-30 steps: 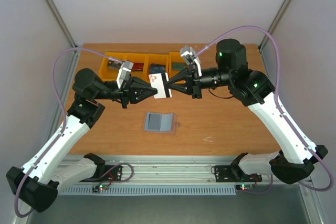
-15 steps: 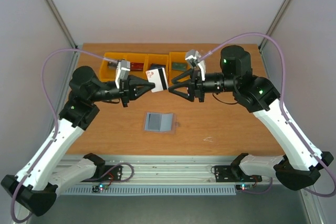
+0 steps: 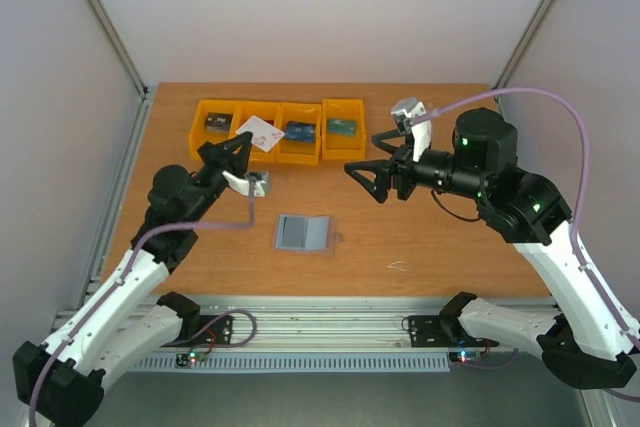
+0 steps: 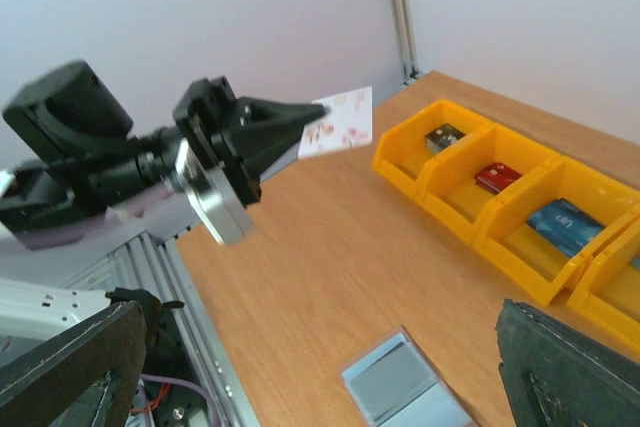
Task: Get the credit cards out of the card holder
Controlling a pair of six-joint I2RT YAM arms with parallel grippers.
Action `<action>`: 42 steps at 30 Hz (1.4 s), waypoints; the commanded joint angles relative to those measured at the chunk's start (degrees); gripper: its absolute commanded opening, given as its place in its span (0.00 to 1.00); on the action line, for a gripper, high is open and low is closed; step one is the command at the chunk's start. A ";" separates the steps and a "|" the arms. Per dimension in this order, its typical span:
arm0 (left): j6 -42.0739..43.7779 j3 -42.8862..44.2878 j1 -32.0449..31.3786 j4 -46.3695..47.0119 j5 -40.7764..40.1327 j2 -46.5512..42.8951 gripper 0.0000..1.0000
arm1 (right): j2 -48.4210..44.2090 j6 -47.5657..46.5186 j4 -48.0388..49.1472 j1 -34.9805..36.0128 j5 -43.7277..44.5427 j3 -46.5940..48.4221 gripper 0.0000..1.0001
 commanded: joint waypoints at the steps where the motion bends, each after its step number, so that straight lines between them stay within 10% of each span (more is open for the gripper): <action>1: 36.38 -4.94 0.25 26.05 6.85 -3.32 0.00 | -1.00 1.21 0.14 -0.06 2.62 -0.42 0.96; 18: 40.09 -7.57 -0.69 22.98 7.60 -6.95 0.00 | -1.11 3.44 -0.28 -0.10 2.53 -1.42 0.97; 21: 34.50 -3.22 -1.37 -0.12 -5.25 -7.03 0.00 | -1.28 3.11 -0.22 -0.05 2.60 -1.97 0.97; 25: 5.16 -1.86 0.87 -28.02 -16.32 -0.42 0.00 | -1.64 2.35 0.48 -0.11 2.33 -2.53 0.97; 42: 4.63 -18.13 5.70 -4.08 -13.17 25.97 0.00 | -2.60 -3.89 -1.95 -0.14 1.16 -6.97 0.99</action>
